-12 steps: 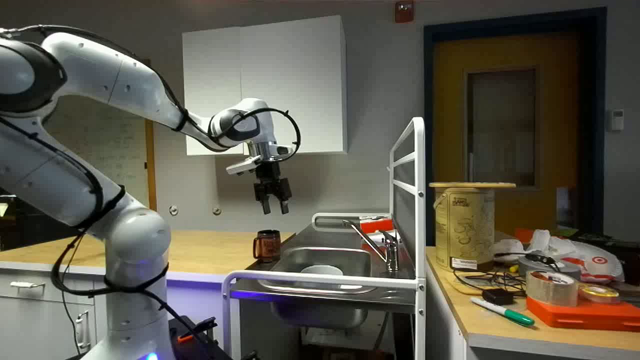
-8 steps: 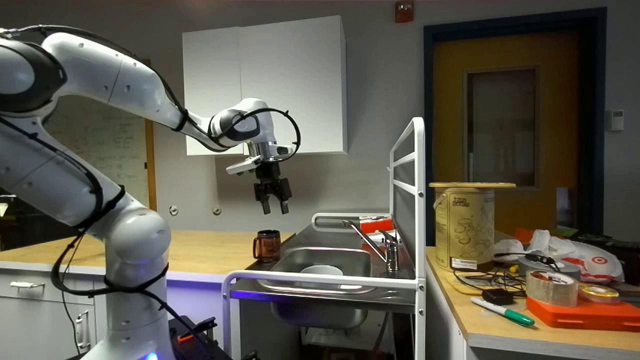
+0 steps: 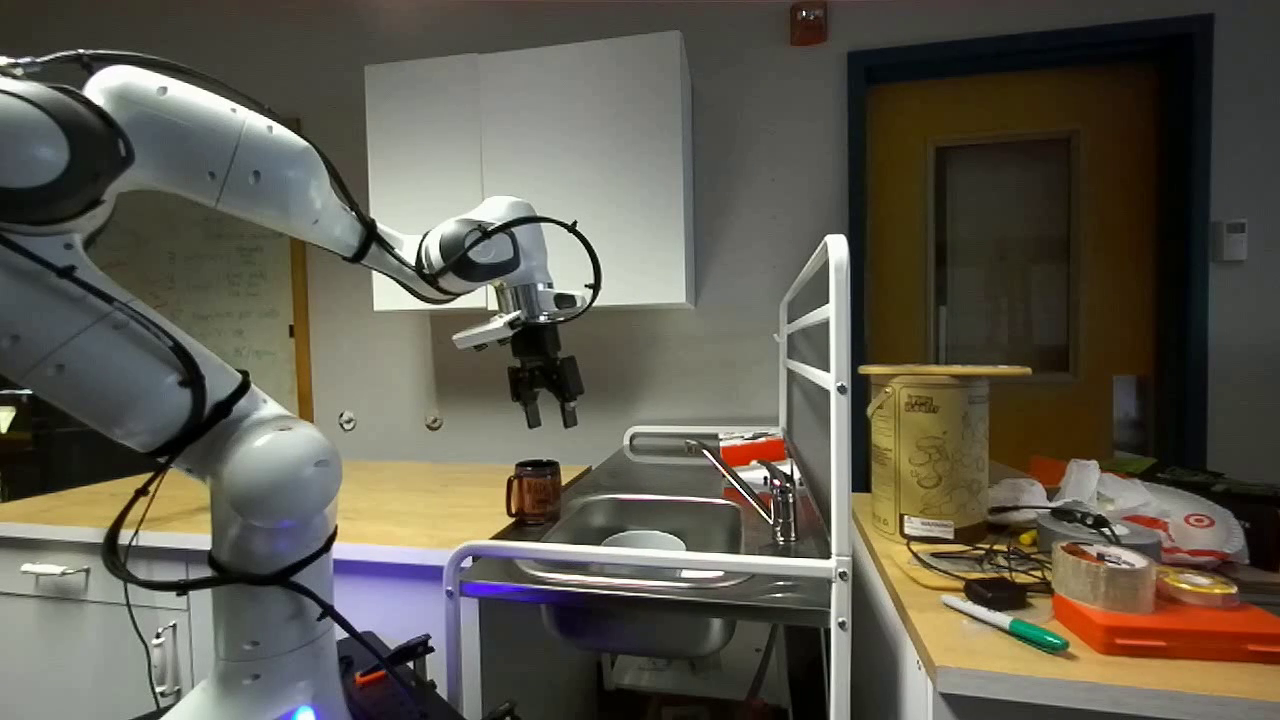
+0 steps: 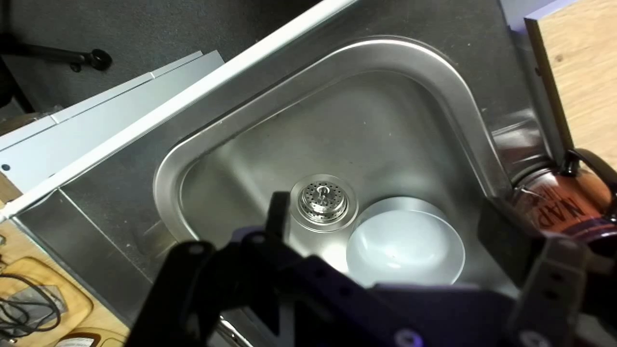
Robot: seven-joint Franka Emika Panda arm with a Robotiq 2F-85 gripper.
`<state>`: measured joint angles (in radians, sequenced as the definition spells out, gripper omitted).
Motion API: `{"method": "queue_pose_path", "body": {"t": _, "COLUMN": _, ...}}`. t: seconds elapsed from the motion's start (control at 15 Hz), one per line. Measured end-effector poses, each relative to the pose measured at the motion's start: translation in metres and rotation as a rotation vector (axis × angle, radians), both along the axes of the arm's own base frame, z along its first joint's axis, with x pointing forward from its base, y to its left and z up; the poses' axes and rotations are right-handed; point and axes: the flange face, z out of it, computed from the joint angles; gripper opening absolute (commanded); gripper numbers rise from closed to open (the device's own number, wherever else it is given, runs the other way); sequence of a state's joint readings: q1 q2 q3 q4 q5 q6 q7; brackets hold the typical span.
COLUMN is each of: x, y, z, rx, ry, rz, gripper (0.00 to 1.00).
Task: Put the cup in the sink
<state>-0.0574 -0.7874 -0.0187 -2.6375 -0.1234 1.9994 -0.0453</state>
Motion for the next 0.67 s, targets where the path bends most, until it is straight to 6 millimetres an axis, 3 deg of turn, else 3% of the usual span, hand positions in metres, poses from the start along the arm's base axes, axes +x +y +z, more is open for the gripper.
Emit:
{"method": "queue_pose_path", "body": {"t": 0.33, "x": 0.005, "y": 0.001, "z": -0.006, "rx": 0.0, "ry": 0.018, "rz": 0.003, "gripper": 1.0}}
{"method": "queue_pose_path", "body": {"t": 0.67, "x": 0.033, "y": 0.019, "z": -0.03, "rx": -0.013, "ry": 0.081, "rz": 0.05, "gripper": 1.0}}
